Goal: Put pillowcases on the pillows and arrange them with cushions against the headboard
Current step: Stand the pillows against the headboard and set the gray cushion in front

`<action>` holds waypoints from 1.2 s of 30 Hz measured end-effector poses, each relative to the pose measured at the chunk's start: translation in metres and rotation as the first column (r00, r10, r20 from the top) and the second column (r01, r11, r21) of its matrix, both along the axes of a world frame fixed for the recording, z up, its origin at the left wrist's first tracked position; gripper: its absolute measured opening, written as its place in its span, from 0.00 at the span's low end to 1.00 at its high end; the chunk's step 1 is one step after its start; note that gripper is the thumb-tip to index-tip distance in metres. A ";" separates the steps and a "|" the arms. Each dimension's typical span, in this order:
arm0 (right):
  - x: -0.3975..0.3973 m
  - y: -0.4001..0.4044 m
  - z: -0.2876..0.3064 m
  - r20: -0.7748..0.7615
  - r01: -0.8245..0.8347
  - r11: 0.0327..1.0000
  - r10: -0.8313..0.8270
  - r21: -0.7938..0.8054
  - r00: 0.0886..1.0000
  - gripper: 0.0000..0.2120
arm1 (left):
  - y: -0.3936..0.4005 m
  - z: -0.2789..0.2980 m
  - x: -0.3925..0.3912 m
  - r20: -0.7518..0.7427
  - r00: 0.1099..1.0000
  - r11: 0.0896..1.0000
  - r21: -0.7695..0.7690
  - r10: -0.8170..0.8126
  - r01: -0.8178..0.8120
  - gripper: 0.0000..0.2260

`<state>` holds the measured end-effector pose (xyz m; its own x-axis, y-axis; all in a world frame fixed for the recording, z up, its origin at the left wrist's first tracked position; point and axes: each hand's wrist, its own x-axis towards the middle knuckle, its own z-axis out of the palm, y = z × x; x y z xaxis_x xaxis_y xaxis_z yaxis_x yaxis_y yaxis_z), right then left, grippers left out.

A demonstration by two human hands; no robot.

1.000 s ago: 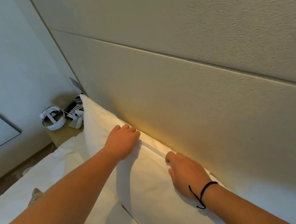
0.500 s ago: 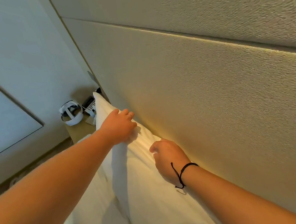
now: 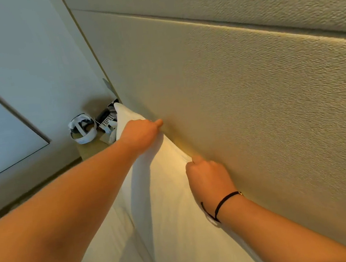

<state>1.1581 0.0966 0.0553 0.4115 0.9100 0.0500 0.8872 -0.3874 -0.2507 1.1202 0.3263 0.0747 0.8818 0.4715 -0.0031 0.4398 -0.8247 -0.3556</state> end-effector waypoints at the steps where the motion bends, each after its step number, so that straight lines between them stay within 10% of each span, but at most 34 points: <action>1: 0.000 -0.003 -0.001 0.025 -0.014 0.999 0.015 -0.028 1.000 0.15 | -0.003 -0.007 -0.006 0.094 0.994 0.996 -0.073 0.050 -0.043 0.09; 4: -0.003 -0.005 0.000 0.080 -0.032 0.997 0.038 -0.075 0.996 0.11 | -0.011 -0.026 -0.027 0.275 0.947 0.968 -0.229 0.168 -0.105 0.18; 14: -0.005 0.005 0.025 0.260 -0.081 0.997 0.081 -0.011 0.962 0.17 | -0.066 -0.067 -0.135 0.217 0.799 0.706 -0.629 0.562 -0.325 0.32; 20: -0.016 -0.010 -0.001 0.251 0.054 0.978 -0.002 -0.202 0.968 0.08 | -0.089 -0.084 -0.225 -0.205 0.937 0.777 -0.524 0.283 -0.349 0.25; 27: -0.118 -0.065 -0.012 0.113 -0.111 0.980 0.093 0.166 0.989 0.09 | -0.106 -0.113 -0.260 -0.463 0.886 0.941 -0.290 0.020 -0.173 0.24; 32: -0.226 -0.129 -0.075 -0.297 -0.135 0.874 -0.012 -0.467 0.955 0.30 | -0.111 -0.116 -0.257 -0.498 0.867 0.982 -0.163 -0.001 -0.093 0.17; 36: -0.249 -0.145 -0.102 -0.284 -0.038 0.827 -0.149 -0.560 0.947 0.29 | -0.121 -0.101 -0.255 -0.537 0.843 0.993 -0.112 -0.042 -0.022 0.06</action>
